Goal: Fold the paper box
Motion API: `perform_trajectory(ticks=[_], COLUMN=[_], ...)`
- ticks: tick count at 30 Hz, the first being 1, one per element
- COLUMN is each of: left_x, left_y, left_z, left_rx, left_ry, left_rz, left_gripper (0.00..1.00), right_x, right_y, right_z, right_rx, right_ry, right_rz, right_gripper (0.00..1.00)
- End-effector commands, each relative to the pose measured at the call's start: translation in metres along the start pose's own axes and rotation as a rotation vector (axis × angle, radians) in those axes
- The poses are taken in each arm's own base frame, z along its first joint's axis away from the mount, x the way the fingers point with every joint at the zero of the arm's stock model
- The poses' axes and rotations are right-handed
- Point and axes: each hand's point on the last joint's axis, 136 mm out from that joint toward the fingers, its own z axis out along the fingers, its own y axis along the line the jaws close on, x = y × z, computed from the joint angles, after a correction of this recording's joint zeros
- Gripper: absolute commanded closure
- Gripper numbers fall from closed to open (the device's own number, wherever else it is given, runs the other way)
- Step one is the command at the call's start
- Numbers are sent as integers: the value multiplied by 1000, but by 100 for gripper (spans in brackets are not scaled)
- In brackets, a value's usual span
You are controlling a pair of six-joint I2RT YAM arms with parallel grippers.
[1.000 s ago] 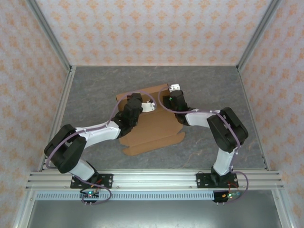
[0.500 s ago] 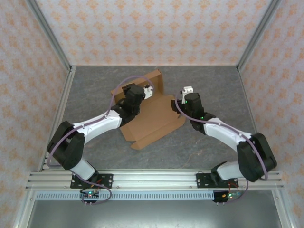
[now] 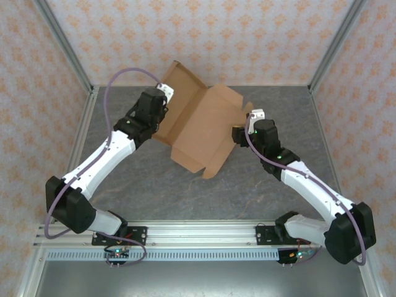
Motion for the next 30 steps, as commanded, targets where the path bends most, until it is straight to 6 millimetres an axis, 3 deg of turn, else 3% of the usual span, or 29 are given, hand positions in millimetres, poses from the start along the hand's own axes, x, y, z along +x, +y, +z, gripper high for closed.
perform_trajectory(ticks=[1,10,19,26,30], left_x=[19,62,108,132,139], left_y=[-14,-51,-99,-127,-141], left_z=[-2,27,64,84,90], left_rx=[141,328,427,464,495], left_ry=[74,220,409,493,514], left_rz=[-197,-406,-455,-480,-503], left_gripper=[100,100,100,88,76], right_x=[-19,-18,-68,-61,-50], right_y=[4,-4,17,-2,-12], right_z=[-17,-24,-69,-68,-60], right_rx=[-22,34,-93,26,91], right_ry=[-26,40,-55,-8,42], right_rz=[24,44,137,123,125], right_gripper=[38,37,29,29,27])
